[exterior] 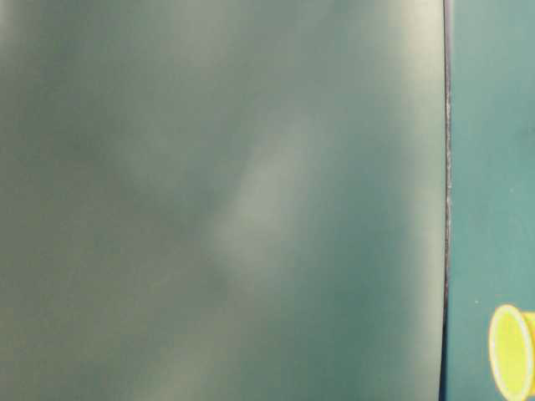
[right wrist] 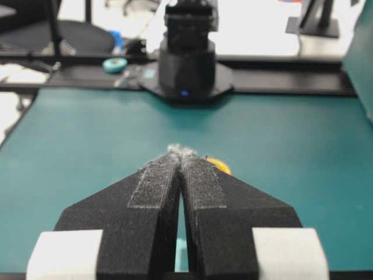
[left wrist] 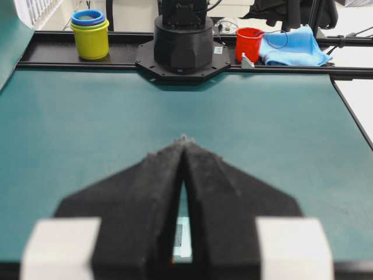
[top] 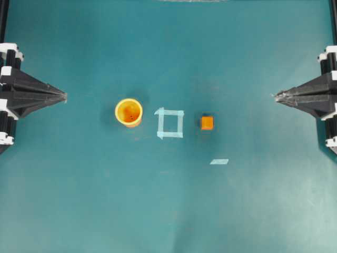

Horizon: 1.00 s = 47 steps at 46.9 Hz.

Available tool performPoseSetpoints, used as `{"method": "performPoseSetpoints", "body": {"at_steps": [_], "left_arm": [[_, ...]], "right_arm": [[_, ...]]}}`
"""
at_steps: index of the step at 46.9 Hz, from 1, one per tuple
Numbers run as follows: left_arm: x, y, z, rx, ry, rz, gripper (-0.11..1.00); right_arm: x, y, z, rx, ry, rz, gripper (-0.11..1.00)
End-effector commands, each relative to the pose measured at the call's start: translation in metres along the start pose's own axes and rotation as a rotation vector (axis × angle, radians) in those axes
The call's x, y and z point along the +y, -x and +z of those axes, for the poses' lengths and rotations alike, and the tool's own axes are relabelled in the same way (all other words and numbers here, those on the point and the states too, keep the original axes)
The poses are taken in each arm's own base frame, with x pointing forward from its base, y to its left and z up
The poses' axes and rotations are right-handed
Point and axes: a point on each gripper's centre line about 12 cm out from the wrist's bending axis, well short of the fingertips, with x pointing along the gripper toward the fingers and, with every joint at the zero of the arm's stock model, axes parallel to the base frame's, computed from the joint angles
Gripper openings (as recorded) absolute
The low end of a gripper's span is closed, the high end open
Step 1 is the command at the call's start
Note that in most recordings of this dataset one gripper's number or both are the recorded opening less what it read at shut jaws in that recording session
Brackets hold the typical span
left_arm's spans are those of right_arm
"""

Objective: Move the cup forward with left arm.
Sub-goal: 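Open the left gripper and extend it toward the orange cup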

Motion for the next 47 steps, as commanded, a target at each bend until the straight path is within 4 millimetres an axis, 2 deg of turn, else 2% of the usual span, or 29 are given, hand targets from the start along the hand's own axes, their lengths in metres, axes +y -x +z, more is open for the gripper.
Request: {"method": "performPoseSetpoints", "body": {"at_steps": [1, 24, 29, 34, 41, 45, 47], "left_arm": [[-0.001, -0.002, -0.003, 0.044, -0.001, -0.003, -0.01], [-0.001, -0.001, -0.025, 0.221, -0.015, -0.004, 0.00], [-0.001, -0.002, -0.028, 0.238, -0.015, -0.004, 0.03], [-0.001, -0.002, -0.031, 0.252, -0.014, -0.004, 0.19], [0.002, -0.004, -0.035, 0.272, -0.012, 0.007, 0.53], [0.004, -0.005, -0.038, 0.285, -0.010, 0.019, 0.62], [0.006, -0.007, -0.041, 0.299, -0.008, 0.027, 0.61]], "right_arm": [[0.001, -0.005, 0.011, -0.023, -0.011, 0.002, 0.00], [0.000, -0.012, 0.011, 0.011, -0.012, 0.002, 0.00], [0.000, -0.012, 0.013, 0.009, -0.012, 0.002, 0.00], [0.001, -0.012, 0.014, 0.008, -0.011, 0.002, 0.00], [0.001, -0.013, 0.014, 0.008, -0.012, 0.002, 0.00], [0.000, -0.013, 0.014, 0.006, -0.014, 0.002, 0.00], [0.000, -0.013, 0.014, 0.008, -0.014, 0.002, 0.00]]}}
